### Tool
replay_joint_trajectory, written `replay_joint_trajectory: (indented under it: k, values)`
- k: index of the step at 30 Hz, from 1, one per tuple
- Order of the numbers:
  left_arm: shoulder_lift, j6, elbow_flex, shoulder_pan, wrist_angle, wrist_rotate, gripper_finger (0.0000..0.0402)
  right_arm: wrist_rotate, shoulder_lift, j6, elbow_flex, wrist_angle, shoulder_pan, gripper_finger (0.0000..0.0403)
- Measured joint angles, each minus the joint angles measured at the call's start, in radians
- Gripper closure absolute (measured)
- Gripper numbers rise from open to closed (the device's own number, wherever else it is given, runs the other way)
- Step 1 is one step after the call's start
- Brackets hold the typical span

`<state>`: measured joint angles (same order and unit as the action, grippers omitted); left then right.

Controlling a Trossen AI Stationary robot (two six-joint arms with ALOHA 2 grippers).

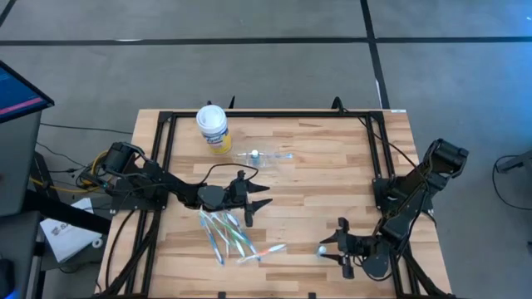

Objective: Pick & Place toothbrushing station
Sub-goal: Put the blue mouthwash into the transparent organizer

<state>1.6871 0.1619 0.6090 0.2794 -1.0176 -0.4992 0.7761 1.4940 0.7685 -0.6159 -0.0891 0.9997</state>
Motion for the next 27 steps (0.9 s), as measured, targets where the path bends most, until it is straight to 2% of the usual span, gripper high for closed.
replay_joint_trajectory:
  k: [11,16,20,27]
  values:
    - [0.000,0.000,0.000,0.000,0.000,0.000,0.0215,-0.001,0.000,0.019,0.000,0.001,-0.009,0.0222]
    - [0.000,0.000,0.000,0.000,0.000,0.000,0.0215,-0.023,0.054,0.029,-0.001,-0.018,-0.015,0.0227]
    - [0.000,0.000,0.000,0.000,0.000,0.000,0.0215,-0.024,0.093,0.023,0.000,-0.043,-0.027,0.0233]
    - [0.000,0.000,0.000,0.000,0.000,0.000,0.0215,-0.027,0.089,-0.001,0.000,-0.074,-0.027,0.0253]
